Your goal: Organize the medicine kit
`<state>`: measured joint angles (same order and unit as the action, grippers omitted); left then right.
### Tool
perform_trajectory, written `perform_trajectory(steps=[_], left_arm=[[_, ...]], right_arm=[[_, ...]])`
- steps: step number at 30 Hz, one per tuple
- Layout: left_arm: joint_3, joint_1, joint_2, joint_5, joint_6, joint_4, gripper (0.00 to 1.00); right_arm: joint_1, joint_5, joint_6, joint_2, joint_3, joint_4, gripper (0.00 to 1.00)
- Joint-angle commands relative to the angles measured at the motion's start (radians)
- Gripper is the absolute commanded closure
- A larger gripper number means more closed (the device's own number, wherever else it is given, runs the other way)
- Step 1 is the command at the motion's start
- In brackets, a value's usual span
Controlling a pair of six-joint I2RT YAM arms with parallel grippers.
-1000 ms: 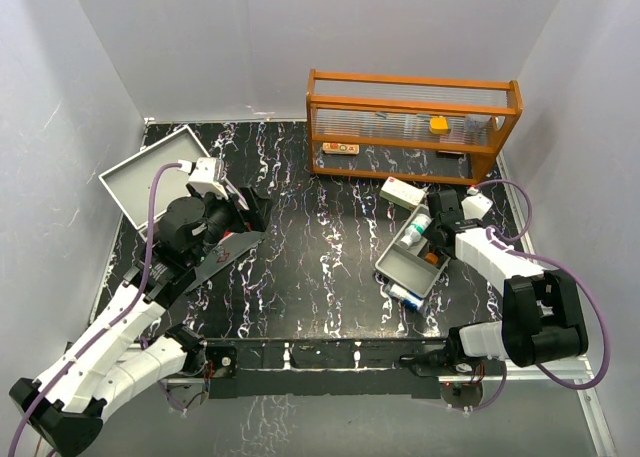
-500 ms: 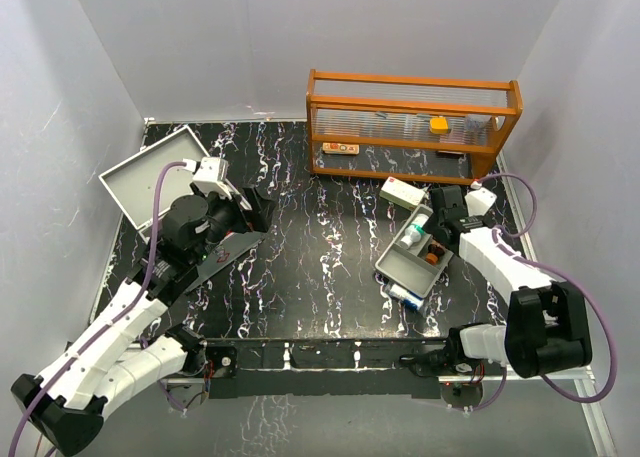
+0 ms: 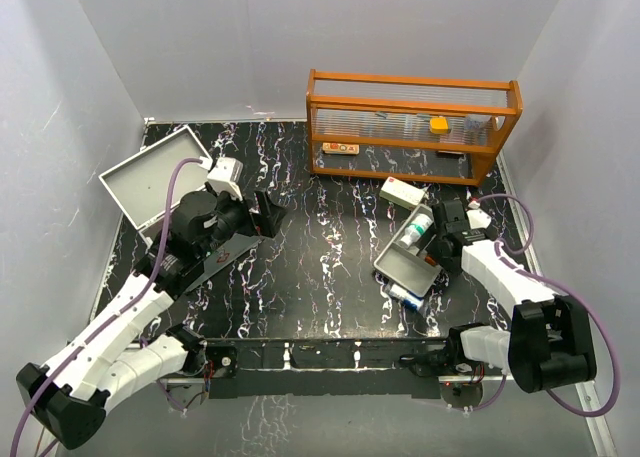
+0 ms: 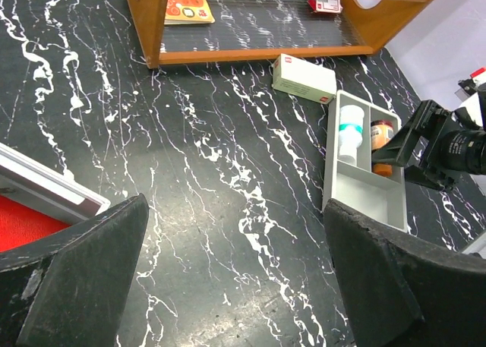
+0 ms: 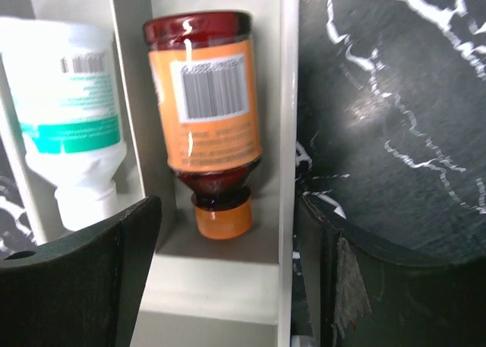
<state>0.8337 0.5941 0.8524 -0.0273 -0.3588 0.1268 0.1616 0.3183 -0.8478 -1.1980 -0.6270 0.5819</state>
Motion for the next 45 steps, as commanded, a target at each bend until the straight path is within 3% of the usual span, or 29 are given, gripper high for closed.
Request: perform_trajectory(steps=[1,5,10,17,24,35,45], left_arm=[[0.001,0.004,0.006,0.047,0.011,-0.035,0.01],[0.0,0.004,0.024,0.088,0.01,-0.047,0.01],[-0.001,0.004,0.051,0.124,0.001,-0.059,0.01],[0.011,0.004,0.072,0.136,0.007,-0.051,0.01],[0.004,0.004,0.082,0.158,0.002,-0.058,0.01],[0.002,0.004,0.09,0.179,-0.011,-0.065,0.01],[-0.011,0.005,0.084,0.184,-0.035,-0.085,0.01]], right_arm=[[-0.003,-0.185,-0.038,0.056,0.014,-0.056,0.32],[0.022,-0.302,-0.032,0.074,0.025,-0.101,0.37],[0.093,-0.329,-0.013,0.054,0.01,-0.161,0.37],[0.21,-0.237,-0.008,0.037,-0.038,-0.108,0.34],[0.314,-0.138,-0.056,0.127,-0.01,0.036,0.28],[0.353,-0.113,-0.169,0.225,0.06,0.182,0.28],[0.359,-0.264,-0.181,0.327,0.137,0.184,0.3]])
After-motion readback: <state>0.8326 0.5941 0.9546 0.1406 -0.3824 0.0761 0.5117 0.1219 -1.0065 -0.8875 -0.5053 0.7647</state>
